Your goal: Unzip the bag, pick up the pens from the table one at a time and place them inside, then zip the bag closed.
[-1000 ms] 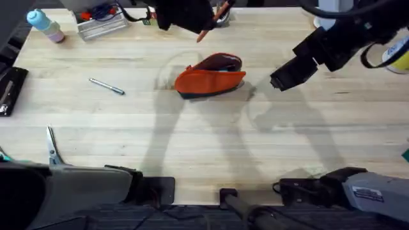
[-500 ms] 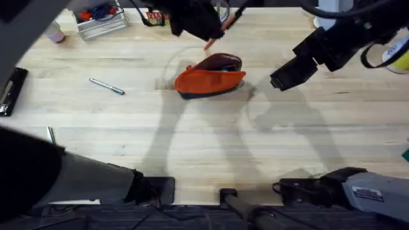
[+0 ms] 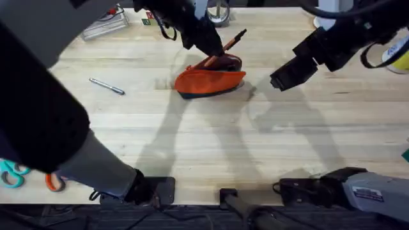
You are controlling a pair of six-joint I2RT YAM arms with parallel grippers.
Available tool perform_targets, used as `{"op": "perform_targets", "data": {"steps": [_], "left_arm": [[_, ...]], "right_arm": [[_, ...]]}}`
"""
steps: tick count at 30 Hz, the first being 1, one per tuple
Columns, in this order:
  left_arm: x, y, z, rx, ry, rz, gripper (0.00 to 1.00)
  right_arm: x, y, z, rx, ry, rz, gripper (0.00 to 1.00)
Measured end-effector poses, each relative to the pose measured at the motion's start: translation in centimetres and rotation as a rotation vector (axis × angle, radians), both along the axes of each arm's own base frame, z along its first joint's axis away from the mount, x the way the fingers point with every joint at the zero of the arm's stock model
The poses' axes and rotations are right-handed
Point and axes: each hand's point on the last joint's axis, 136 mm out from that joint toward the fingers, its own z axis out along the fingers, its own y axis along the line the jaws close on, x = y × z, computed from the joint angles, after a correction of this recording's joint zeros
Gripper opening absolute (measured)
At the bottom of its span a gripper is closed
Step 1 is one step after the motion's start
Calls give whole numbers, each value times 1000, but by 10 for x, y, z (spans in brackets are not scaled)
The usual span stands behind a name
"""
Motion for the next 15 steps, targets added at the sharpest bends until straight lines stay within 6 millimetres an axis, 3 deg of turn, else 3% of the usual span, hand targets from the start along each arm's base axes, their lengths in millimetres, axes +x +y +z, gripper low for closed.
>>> {"op": "perform_targets", "data": {"steps": [10, 15], "left_arm": [[7, 5, -33, 67, 56, 15, 43], [9, 7, -38, 86, 59, 20, 43]], "right_arm": [[0, 0, 0, 0, 0, 0, 998], [0, 0, 0, 0, 0, 0, 998]]}}
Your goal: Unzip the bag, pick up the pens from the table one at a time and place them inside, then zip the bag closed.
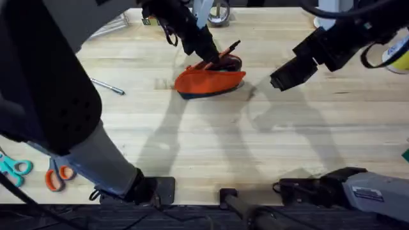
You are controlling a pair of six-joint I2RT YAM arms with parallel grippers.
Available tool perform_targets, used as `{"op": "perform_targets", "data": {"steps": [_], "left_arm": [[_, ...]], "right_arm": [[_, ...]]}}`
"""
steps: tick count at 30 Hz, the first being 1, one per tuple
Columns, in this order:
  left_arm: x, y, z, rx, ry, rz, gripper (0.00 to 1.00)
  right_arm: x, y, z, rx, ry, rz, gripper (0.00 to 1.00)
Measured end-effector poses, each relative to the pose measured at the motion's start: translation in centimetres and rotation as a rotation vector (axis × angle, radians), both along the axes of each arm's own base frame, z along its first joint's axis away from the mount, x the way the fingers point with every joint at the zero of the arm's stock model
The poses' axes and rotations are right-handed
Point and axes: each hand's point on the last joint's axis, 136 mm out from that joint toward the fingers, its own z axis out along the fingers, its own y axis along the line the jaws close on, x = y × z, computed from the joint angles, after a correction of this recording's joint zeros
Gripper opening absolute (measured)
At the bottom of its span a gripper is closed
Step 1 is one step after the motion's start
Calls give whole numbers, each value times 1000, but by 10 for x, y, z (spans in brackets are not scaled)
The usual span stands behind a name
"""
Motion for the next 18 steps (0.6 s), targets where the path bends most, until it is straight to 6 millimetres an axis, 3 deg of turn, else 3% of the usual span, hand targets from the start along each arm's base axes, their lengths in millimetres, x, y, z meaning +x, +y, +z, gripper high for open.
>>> {"op": "perform_targets", "data": {"steps": [13, 14, 18], "left_arm": [[1, 2, -2, 15, -4, 3, 73], [1, 2, -2, 15, -7, 0, 182], [1, 2, -2, 15, -5, 1, 831]], "right_arm": [[0, 0, 0, 0, 0, 0, 998], [0, 0, 0, 0, 0, 0, 998], [0, 0, 0, 0, 0, 0, 998]]}}
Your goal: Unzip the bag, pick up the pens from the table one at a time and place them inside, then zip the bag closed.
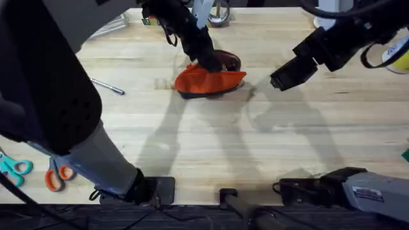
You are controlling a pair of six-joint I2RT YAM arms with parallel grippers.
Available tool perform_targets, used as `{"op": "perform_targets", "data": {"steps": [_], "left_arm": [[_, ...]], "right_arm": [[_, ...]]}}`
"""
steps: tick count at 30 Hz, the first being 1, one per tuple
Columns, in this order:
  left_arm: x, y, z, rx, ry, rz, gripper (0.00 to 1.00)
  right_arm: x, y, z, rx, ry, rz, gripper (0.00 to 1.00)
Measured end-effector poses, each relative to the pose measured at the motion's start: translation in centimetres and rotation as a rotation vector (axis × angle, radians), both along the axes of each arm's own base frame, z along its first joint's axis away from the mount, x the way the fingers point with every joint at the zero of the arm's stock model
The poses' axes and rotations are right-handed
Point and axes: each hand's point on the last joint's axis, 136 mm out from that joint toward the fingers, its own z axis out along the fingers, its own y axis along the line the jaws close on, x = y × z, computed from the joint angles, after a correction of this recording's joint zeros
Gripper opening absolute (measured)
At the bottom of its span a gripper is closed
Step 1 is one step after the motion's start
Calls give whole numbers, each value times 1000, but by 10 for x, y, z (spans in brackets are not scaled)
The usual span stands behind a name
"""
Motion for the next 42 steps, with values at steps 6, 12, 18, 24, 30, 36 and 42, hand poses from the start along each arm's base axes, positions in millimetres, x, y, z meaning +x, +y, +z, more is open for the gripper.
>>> {"op": "perform_targets", "data": {"steps": [6, 12, 18, 24, 30, 36, 42], "left_arm": [[-1, 0, 0, 1, 3, 0, 992], [1, 0, 0, -2, 21, 30, 993], [10, 4, 12, 17, 70, 162, 993], [34, 37, 36, 126, 87, 429, 992], [43, 70, 52, 218, 121, 682, 993], [35, 101, 47, 348, 180, 916, 993], [18, 149, 41, 489, 257, 1235, 993]], "right_arm": [[0, 0, 0, 0, 0, 0, 998], [0, 0, 0, 0, 0, 0, 998], [0, 0, 0, 0, 0, 0, 998], [0, 0, 0, 0, 0, 0, 998], [0, 0, 0, 0, 0, 0, 997], [0, 0, 0, 0, 0, 0, 998], [0, 0, 0, 0, 1, -2, 998]]}}
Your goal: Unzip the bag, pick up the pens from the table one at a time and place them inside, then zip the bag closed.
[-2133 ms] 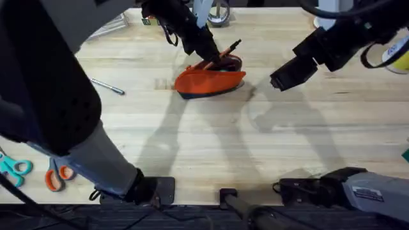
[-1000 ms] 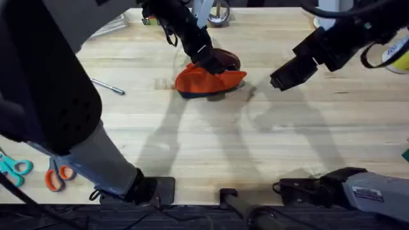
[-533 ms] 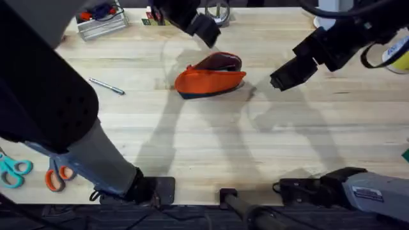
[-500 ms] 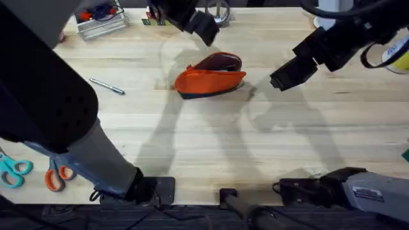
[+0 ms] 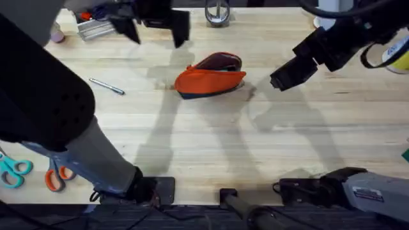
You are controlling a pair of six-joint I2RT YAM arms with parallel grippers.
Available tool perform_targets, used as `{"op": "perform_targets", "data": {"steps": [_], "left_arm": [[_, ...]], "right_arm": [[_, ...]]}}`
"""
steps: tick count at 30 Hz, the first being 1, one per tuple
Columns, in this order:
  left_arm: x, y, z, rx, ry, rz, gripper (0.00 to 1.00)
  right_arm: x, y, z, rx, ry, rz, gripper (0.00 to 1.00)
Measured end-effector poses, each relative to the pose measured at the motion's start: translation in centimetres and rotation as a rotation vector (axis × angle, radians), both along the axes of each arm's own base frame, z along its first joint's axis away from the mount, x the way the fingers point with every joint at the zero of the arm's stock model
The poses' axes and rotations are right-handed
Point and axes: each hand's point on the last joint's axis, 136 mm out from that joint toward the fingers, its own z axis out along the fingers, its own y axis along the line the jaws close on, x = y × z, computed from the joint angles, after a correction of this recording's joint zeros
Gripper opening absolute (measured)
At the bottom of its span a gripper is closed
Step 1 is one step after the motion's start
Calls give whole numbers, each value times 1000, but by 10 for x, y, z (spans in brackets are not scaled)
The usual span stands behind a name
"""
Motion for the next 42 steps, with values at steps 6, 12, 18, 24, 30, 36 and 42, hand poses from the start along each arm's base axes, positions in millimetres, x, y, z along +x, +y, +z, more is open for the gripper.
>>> {"op": "perform_targets", "data": {"steps": [6, 12, 18, 24, 30, 36, 42], "left_arm": [[-5, 49, 0, 23, 13, 303, 993], [-19, 78, -5, 88, 45, 455, 995], [-39, 100, -35, 123, 88, 559, 991], [-55, 125, -65, 89, 71, 693, 990], [-60, 153, -85, -26, -5, 841, 991], [-59, 168, -106, -124, -37, 925, 992], [-52, 177, -108, -170, -81, 965, 993]], "right_arm": [[0, 0, 0, 0, 0, 0, 998], [0, 0, 0, 0, 0, 0, 998], [0, 0, 0, 0, 0, 0, 998], [0, 0, 0, 0, 0, 0, 997], [0, 0, 0, 0, 0, 0, 998], [0, 0, 0, 0, 0, 0, 998], [0, 0, 0, 0, 0, 0, 998]]}}
